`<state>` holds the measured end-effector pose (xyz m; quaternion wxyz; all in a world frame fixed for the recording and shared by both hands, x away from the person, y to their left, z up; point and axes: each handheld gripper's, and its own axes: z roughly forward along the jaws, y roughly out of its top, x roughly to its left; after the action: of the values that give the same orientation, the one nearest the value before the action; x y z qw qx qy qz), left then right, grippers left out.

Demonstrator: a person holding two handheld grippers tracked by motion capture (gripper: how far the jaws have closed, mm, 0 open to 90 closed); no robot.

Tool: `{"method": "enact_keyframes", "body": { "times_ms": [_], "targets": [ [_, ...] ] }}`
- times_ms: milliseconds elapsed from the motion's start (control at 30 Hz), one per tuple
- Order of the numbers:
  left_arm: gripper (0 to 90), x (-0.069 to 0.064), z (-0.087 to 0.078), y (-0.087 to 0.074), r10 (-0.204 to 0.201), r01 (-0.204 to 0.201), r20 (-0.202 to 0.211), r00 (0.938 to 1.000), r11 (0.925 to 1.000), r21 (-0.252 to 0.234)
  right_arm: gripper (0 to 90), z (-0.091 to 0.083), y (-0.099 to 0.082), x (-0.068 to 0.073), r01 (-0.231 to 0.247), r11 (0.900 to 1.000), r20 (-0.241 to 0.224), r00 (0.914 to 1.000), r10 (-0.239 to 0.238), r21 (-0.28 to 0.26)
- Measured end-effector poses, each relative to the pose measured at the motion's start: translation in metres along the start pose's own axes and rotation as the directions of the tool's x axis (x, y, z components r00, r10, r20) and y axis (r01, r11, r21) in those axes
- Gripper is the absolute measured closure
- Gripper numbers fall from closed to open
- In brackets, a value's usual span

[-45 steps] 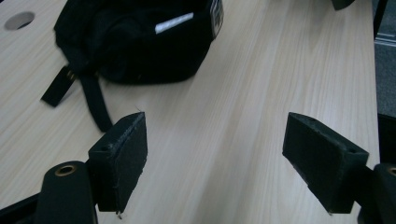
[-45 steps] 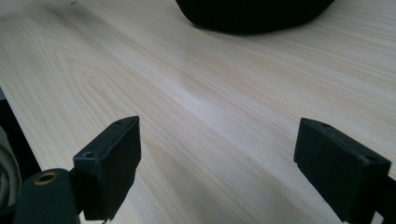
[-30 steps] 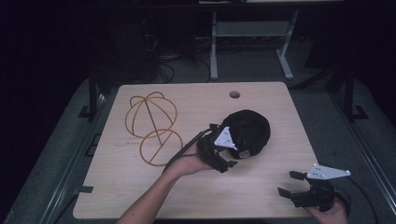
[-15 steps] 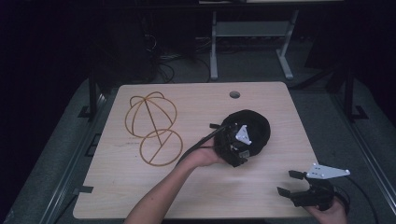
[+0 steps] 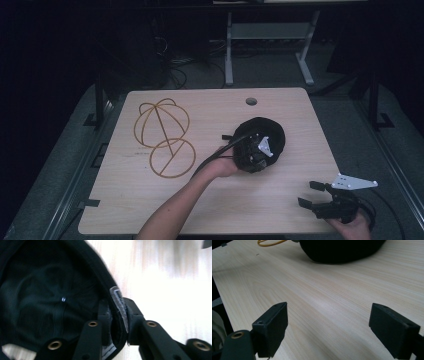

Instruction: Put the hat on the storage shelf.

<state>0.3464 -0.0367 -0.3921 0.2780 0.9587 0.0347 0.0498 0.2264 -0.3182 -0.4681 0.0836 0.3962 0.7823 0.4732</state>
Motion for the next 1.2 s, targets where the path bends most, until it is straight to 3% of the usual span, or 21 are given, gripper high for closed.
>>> {"method": "enact_keyframes", "body": {
  "times_ms": [167,200,333,433,467,500,667,733,767,800,833,867,900,1000,1200],
  "targets": [
    [80.8,-0.001,-0.013,0.006,0.008,-0.008,0.01,0.9999,0.9995,-0.029,15.1,0.003,0.003,0.004,0.001,0.9999,-0.006,1.0,-0.001,-0.017],
    [80.9,-0.001,-0.022,0.007,-0.004,0.006,0.023,0.9997,0.9979,-0.064,15.1,0.003,0.004,0.005,0.007,0.9996,-0.009,0.9999,-0.007,-0.028],
    [81.2,0.001,-0.034,0.008,-0.015,0.019,0.042,0.999,0.995,-0.098,15.1,0.004,0.01,0.01,0.013,0.9979,-0.017,0.9998,-0.014,-0.064],
    [81.4,0.005,-0.052,0.007,-0.05,0.062,0.074,0.996,0.9838,-0.168,15.2,0.005,0.017,0.017,0.024,0.996,-0.022,0.9994,-0.026,-0.086],
    [81.5,0.005,-0.052,0.007,-0.05,0.062,0.074,0.996,0.9838,-0.168,15.2,0.005,0.017,0.017,0.024,0.996,-0.022,0.9994,-0.026,-0.086],
    [81.5,0.005,-0.06,0.006,-0.062,0.077,0.081,0.9948,0.9776,-0.196,15.2,0.006,0.022,0.024,0.041,0.9933,-0.02,0.9988,-0.044,-0.108],
    [81.5,0.005,-0.075,0.002,-0.084,0.11,0.109,0.9904,0.9607,-0.255,15.3,0.013,0.031,0.031,0.066,0.9924,-0.026,0.9973,-0.069,-0.104],
    [81.6,0.005,-0.079,0.002,-0.084,0.112,0.114,0.9899,0.957,-0.268,15.3,0.014,0.033,0.032,0.07,0.9918,-0.026,0.997,-0.073,-0.107],
    [81.6,0.004,-0.084,0.002,-0.082,0.117,0.131,0.988,0.9507,-0.287,15.3,0.017,0.038,0.034,0.078,0.9901,-0.026,0.9963,-0.082,-0.116],
    [81.6,0.004,-0.084,0.002,-0.082,0.117,0.131,0.988,0.9507,-0.287,15.3,0.017,0.038,0.034,0.078,0.9901,-0.026,0.9963,-0.082,-0.116],
    [81.6,0.003,-0.09,0.004,-0.078,0.121,0.149,0.9857,0.9441,-0.306,15.3,0.019,0.042,0.036,0.081,0.9882,-0.03,0.9958,-0.086,-0.13],
    [81.6,0.003,-0.09,0.004,-0.078,0.121,0.149,0.9857,0.9441,-0.306,15.3,0.02,0.044,0.036,0.083,0.9867,-0.029,0.9957,-0.088,-0.14],
    [81.6,0.002,-0.096,0.005,-0.066,0.117,0.162,0.9846,0.9385,-0.325,15.3,0.021,0.046,0.036,0.084,0.9853,-0.029,0.9956,-0.089,-0.149],
    [81.6,-0.001,-0.102,0.008,-0.05,0.109,0.177,0.9828,0.9345,-0.339,15.5,0.023,0.052,0.036,0.092,0.9801,-0.015,0.9952,-0.096,-0.175],
    [81.6,-0.008,-0.105,0.012,-0.003,0.061,0.177,0.9842,0.9427,-0.328,15.5,0.023,0.06,0.036,0.095,0.9725,-0.027,0.9943,-0.103,-0.212]
  ]
}}
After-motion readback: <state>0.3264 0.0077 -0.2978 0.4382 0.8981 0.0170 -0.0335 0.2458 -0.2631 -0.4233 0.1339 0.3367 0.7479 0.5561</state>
